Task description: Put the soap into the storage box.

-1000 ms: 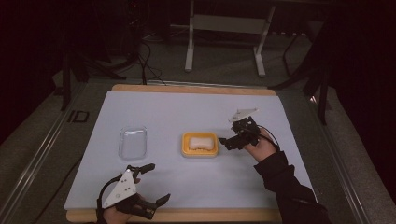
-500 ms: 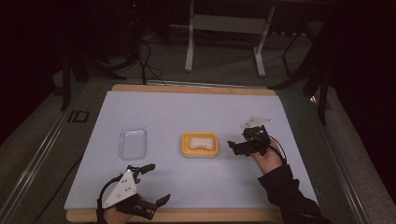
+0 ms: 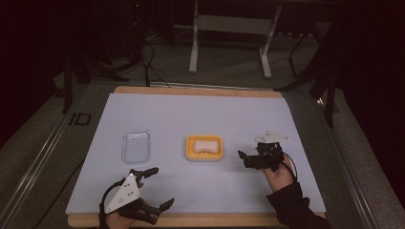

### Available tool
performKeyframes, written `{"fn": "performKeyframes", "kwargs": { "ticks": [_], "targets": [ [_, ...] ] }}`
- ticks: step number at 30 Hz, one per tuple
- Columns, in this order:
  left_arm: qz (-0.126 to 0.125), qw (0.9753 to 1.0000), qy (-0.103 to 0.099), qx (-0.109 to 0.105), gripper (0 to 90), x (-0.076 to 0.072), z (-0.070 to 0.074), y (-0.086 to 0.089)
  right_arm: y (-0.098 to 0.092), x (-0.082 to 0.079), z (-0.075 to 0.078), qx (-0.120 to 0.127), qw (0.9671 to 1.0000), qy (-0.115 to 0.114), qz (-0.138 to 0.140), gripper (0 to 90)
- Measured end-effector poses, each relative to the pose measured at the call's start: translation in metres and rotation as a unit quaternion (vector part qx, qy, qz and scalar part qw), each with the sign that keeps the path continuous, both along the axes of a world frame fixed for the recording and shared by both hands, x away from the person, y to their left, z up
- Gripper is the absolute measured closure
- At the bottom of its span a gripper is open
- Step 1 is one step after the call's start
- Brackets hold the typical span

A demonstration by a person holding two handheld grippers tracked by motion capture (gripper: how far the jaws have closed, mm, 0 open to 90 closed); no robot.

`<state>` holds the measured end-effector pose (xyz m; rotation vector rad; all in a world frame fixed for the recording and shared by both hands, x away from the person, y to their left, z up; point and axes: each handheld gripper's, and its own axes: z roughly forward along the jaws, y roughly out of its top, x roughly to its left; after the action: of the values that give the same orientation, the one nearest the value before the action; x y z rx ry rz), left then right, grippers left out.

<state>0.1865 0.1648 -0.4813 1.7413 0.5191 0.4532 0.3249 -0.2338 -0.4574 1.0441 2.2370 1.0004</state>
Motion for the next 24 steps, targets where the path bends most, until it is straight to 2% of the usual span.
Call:
{"fn": "performKeyframes", "kwargs": {
  "ticks": [6,9,13,15,21,24],
  "targets": [
    [0.000,1.0000,0.000,0.000,1.1,0.000,0.000,0.000,-0.006,-0.011,-0.006,0.025,0.9997,0.005,-0.006,11.5],
    [0.000,1.0000,0.001,0.000,1.1,0.000,0.000,0.000,-0.009,-0.018,-0.006,0.035,0.9993,-0.005,-0.012,11.5],
    [0.000,1.0000,0.003,0.002,1.1,0.000,0.000,0.000,-0.015,-0.027,-0.006,0.051,0.9980,-0.034,-0.014,11.6],
    [-0.001,1.0000,0.003,0.003,1.1,0.000,0.000,-0.001,-0.018,-0.031,-0.006,0.057,0.9974,-0.040,-0.016,11.6],
    [-0.001,1.0000,0.006,0.007,1.1,0.001,-0.001,-0.001,-0.026,-0.034,-0.008,0.056,0.9976,-0.030,-0.028,11.6],
    [-0.002,1.0000,0.007,0.006,1.1,0.001,-0.001,-0.001,-0.028,-0.033,-0.007,0.063,0.9970,-0.034,-0.028,13.1]
  ]
}}
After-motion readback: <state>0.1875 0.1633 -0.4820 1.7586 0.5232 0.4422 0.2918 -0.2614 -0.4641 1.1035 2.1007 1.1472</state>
